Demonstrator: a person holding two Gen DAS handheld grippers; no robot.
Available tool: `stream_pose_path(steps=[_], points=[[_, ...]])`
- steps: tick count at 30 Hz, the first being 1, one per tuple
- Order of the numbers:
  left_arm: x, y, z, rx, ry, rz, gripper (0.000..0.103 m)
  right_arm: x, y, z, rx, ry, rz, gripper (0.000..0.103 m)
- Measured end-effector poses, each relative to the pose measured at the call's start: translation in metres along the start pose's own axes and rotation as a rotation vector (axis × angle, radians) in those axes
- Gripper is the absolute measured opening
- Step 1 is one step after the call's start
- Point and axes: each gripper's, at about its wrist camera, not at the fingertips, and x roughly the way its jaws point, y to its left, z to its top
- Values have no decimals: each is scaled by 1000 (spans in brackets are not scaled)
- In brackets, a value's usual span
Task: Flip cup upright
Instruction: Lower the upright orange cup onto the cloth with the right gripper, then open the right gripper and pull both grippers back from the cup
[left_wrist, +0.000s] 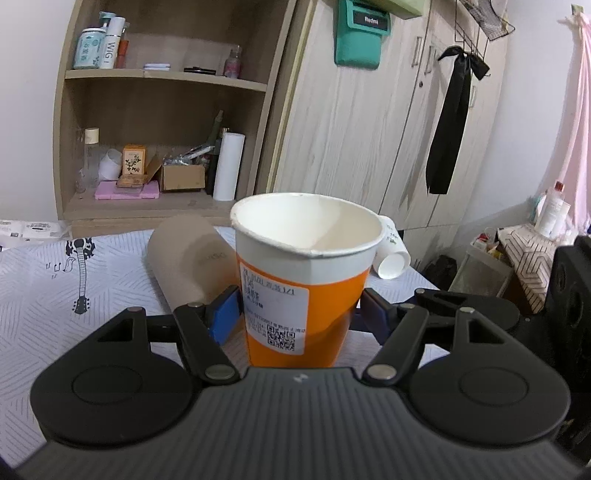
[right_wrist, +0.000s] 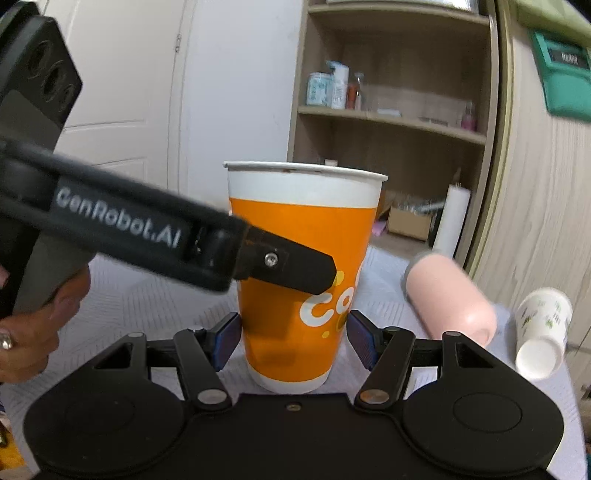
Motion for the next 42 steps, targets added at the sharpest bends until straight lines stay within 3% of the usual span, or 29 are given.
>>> stream_pose_path(steps=[9,20,29,35,42], points=[[-2,0,-3,-2,23,-39,72,-1,-1,-6,5,2,12,68],[-3,3,-18,-128,71,-56,79,-5,7,-3,22,-3,-30,72],[-32,-1,-20,-166,104,54,79,-32,13,-11,77,-4,-103,78],[-65,-19,-24,-107,75,238,79,-60,19,-15,109,-9,-175,78],[-107,-33,-24,-133,45,295,79,-101,36,-5,118,-42,-213,78]])
